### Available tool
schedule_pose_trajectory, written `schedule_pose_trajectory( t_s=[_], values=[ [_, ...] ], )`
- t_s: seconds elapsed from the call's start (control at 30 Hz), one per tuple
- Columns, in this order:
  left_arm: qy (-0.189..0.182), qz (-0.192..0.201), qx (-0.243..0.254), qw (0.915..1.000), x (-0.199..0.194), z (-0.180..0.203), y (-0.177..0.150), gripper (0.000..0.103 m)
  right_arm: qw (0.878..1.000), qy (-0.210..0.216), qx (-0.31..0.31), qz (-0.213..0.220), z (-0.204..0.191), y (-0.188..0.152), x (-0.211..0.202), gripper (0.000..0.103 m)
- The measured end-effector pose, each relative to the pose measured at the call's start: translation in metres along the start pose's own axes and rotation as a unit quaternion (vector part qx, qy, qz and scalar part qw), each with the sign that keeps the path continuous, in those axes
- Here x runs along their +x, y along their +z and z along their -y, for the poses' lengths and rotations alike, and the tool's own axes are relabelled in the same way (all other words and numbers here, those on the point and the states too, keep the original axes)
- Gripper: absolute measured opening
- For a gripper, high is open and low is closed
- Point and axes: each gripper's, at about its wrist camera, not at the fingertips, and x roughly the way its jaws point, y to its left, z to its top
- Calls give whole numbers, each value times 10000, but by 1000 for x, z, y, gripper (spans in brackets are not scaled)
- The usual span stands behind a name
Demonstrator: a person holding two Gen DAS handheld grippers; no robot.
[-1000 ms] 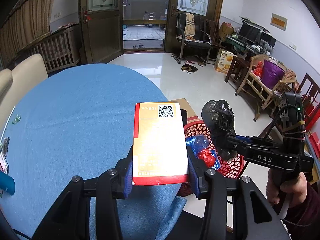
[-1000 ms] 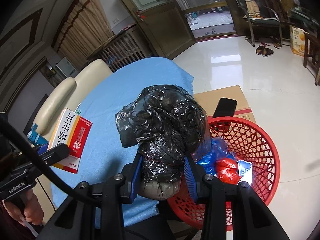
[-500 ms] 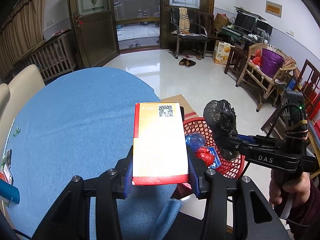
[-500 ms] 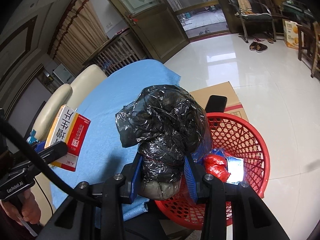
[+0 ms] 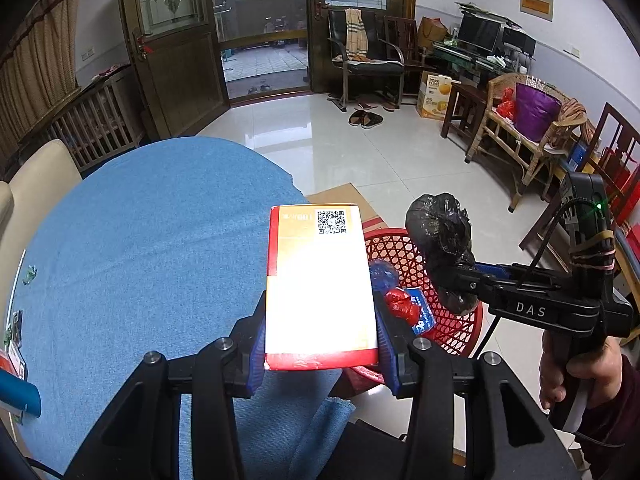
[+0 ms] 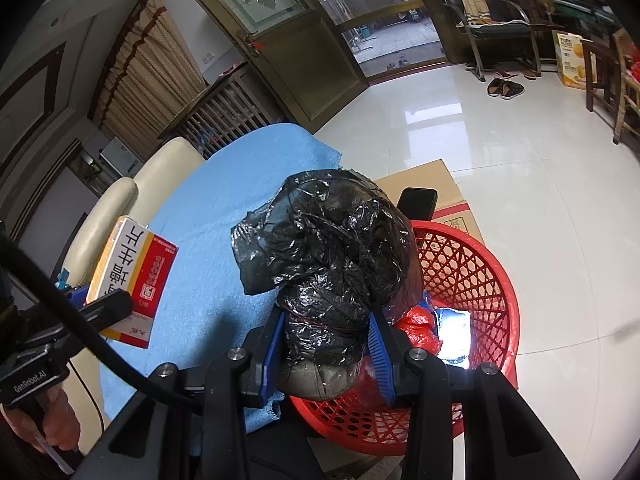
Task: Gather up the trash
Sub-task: 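Carry the black bag and orange box over the red wastebasket, then lower the black bag with the right gripper while the left lowers the orange box into the basket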
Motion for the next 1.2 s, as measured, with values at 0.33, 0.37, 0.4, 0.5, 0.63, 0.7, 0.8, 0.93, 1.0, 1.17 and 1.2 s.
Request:
schedule_pose_trajectory(
  t_s=[0.33,0.37,0.4,0.5,0.63,0.7,0.8,0.93,1.0,1.17,1.2],
  values=[
    [-58,-73,102,9999,4,5,1,48,10000,11,45,-36,2,-1,1,42],
    [-72,-85,106,9999,4,6,2,48,10000,15,53,-40,3,-1,1,42],
    [-82,-95,115,9999,5,7,2,48,10000,13,54,-41,3,-1,1,42],
    [-101,-111,144,9998,6,9,3,48,10000,17,63,-44,3,-2,2,42],
    [-128,-132,168,9997,7,11,3,48,10000,15,82,-52,6,-2,4,42],
    [-143,-150,175,9996,8,13,2,48,9999,22,98,-65,7,-3,5,42],
    [-157,-172,190,9995,9,15,3,48,9999,32,112,-80,7,-4,6,42],
    [-189,-199,185,9995,11,17,3,48,9999,38,117,-83,8,-4,7,42],
    [-205,-218,176,9994,13,17,4,48,9998,50,138,-93,8,-4,7,42],
    [-294,-296,125,9991,17,14,4,48,9997,56,188,-125,10,-5,10,42],
    [-288,-299,131,9991,17,17,3,48,9997,57,200,-133,11,-4,10,42]
  ],
)
